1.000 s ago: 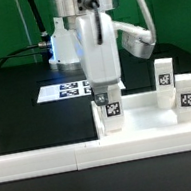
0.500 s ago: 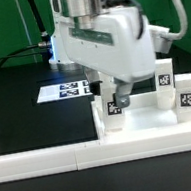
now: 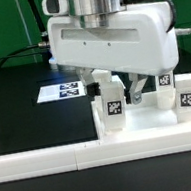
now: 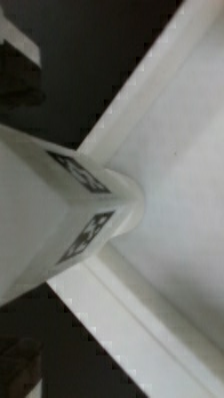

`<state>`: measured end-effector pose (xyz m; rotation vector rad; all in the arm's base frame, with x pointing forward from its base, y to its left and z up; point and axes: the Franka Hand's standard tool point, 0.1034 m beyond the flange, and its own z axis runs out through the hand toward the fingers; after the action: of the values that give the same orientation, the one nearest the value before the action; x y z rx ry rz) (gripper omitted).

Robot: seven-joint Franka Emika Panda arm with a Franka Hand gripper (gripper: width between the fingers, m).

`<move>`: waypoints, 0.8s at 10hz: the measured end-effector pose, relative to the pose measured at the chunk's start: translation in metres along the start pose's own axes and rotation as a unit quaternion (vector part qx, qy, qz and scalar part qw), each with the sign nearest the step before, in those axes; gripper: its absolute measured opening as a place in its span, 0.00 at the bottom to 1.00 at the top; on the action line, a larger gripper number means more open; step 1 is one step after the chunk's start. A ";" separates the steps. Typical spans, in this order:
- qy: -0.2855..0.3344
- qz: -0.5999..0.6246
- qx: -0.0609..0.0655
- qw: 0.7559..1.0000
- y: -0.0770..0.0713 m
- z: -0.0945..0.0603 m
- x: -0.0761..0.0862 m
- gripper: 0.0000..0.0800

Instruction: Assemble square table

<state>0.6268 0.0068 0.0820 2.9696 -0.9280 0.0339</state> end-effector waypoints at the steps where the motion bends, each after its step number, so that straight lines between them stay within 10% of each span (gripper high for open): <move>1: 0.005 -0.076 -0.001 0.997 -0.001 -0.001 0.000 0.81; 7: 0.013 -0.237 -0.001 0.972 0.004 -0.001 0.001 0.81; 8: 0.013 -0.236 -0.001 0.972 0.005 -0.001 0.001 0.66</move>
Offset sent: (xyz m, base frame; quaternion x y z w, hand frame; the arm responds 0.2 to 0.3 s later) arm -0.0153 0.0058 -0.0032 0.0467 -0.0038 -0.2356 0.9707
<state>0.6251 0.0020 0.0830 3.0908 -0.1992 0.0603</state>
